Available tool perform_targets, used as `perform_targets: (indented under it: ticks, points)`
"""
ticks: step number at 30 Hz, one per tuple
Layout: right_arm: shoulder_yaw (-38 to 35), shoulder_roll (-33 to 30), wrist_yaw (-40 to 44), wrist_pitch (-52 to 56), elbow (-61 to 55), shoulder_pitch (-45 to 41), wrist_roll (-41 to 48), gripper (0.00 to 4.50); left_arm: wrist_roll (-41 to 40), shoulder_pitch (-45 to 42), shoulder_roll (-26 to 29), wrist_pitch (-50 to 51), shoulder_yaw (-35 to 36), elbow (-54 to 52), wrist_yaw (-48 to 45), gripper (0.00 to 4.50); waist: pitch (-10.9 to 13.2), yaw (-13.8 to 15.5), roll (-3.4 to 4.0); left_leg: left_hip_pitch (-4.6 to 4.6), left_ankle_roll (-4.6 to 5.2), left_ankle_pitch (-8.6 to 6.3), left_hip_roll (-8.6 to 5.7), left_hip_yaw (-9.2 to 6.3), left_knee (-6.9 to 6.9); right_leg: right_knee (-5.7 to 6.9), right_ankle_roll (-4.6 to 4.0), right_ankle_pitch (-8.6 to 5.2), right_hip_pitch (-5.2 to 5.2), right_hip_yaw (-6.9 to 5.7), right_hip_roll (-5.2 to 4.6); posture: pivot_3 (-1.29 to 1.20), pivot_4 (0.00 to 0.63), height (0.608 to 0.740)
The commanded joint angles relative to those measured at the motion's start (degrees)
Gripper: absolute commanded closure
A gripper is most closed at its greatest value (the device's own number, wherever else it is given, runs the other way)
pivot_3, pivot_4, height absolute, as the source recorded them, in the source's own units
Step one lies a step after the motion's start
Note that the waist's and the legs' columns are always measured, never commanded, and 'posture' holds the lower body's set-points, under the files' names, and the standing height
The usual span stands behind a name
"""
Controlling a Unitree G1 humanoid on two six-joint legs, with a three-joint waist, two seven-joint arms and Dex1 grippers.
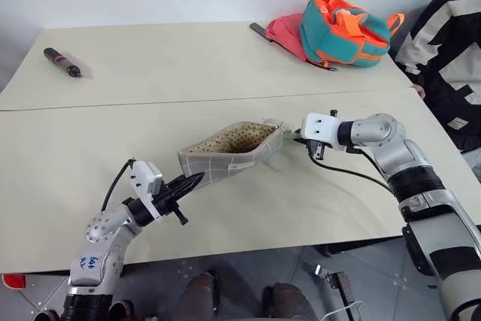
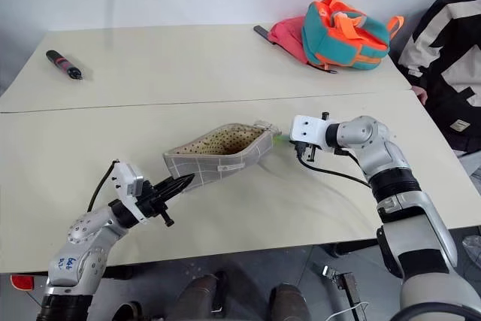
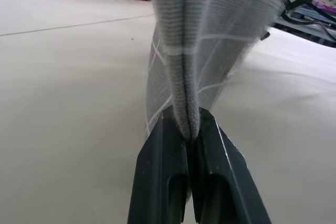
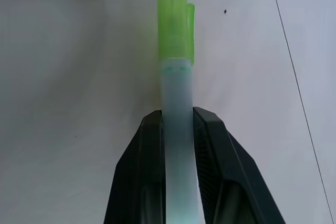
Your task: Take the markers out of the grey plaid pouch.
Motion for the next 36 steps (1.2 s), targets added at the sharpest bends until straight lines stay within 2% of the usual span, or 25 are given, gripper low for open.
perform_targets:
  ticks: [1, 4, 9, 13, 17, 22, 29, 32, 34, 36]
  points:
    - [-2.25, 0.18, 0.82, 1.36, 0.71, -1.04, 1.88, 3.13, -0.81, 0.97, 0.01, 0.03, -0.14, -2.34, -0.27, 4.5, 0.0, 0.02, 0.0, 0.0, 0.0, 0.0, 0.0, -0.01, 0.0, -0.01, 0.0, 0.0, 0.0, 0.0, 0.0, 0.0, 0.15, 0.74]
    - [-3.53, -0.55, 3.26, 2.27, -1.1, -2.33, 3.64, 2.11, -0.97, 1.21, -0.01, 0.17, -0.08, -2.64, -0.16, 4.5, 0.01, 0.1, 0.01, -0.03, 0.0, 0.0, -0.01, 0.0, -0.01, -0.01, 0.0, 0.0, -0.03, 0.0, -0.01, 0.0, 0.15, 0.74]
    - [-8.87, -1.26, 8.95, 7.13, -4.91, -8.12, 11.21, 2.11, -1.12, 0.76, 0.21, 0.16, 0.13, -2.04, -0.44, 4.5, 0.06, 0.05, 0.11, -0.04, 0.0, 0.0, -0.02, 0.01, -0.01, 0.0, 0.0, 0.0, -0.05, 0.0, -0.01, 0.0, 0.15, 0.74]
    - [-13.6, 0.65, 14.81, 14.58, -12.27, -11.28, 21.42, 2.11, -1.78, 0.3, 0.16, 0.96, -0.37, -1.6, -1.15, 4.5, 0.06, 0.08, 0.11, -0.04, -0.01, -0.01, 0.02, -0.02, -0.07, -0.03, -0.01, 0.01, -0.05, -0.01, -0.01, 0.0, 0.15, 0.74]
    - [-11.26, 2.45, 19.15, 23.22, -25.91, -7.76, 26.83, 2.11, -1.99, -0.28, -0.06, 1.37, -0.38, -1.3, -1.29, 4.5, 0.06, 0.1, 0.1, -0.04, 0.0, -0.03, 0.02, -0.04, -0.08, -0.02, -0.02, 0.02, -0.04, -0.02, -0.06, 0.0, 0.15, 0.74]
    - [-4.73, 3.66, 21.59, 24.09, -34.49, -2.53, 24.96, 2.11, -1.88, -0.82, 0.07, 1.77, -0.69, -0.8, -1.63, 4.5, 0.05, 0.23, 0.09, -0.05, 0.03, -0.04, -0.02, -0.03, -0.05, -0.01, 0.01, 0.04, -0.05, -0.02, -0.09, 0.0, 0.15, 0.74]
    - [-0.98, 6.56, 19.53, 21.01, -33.91, -0.87, 21.9, 2.11, -1.69, -0.99, -0.11, 1.96, -0.88, -1.37, -1.31, 4.5, 0.05, 0.13, 0.09, -0.05, 0.02, -0.04, -0.02, -0.04, -0.04, 0.02, 0.02, 0.05, -0.09, -0.01, -0.04, 0.0, 0.15, 0.74]
    - [-1.21, 5.82, 18.69, 20.3, -31.82, -0.75, 20.34, 2.7, -1.62, -0.02, -0.33, 1.87, -1.11, -2.3, -0.95, 4.5, 0.05, 0.18, 0.08, -0.06, 0.02, -0.04, -0.03, -0.03, -0.04, 0.02, 0.02, 0.05, -0.1, -0.01, -0.03, 0.0, 0.15, 0.74]
    - [-1.71, 5.93, 19.13, 21.68, -32.36, -0.78, 21.27, 3.32, -1.58, 0.18, -0.4, 1.81, -1.22, -2.45, -0.81, 4.5, 0.05, 0.2, 0.08, -0.06, 0.03, -0.03, -0.04, -0.03, -0.04, 0.01, 0.02, 0.05, -0.09, -0.02, -0.04, 0.0, 0.15, 0.74]
    - [-0.83, 5.72, 19.26, 20.06, -31.99, -0.79, 19.92, 3.32, -1.72, 0.05, -0.51, 1.91, -1.22, -2.36, -0.73, 4.5, 0.05, 0.15, 0.09, -0.06, 0.02, -0.04, -0.03, -0.03, -0.04, 0.01, 0.02, 0.05, -0.09, -0.01, -0.04, 0.0, 0.15, 0.74]
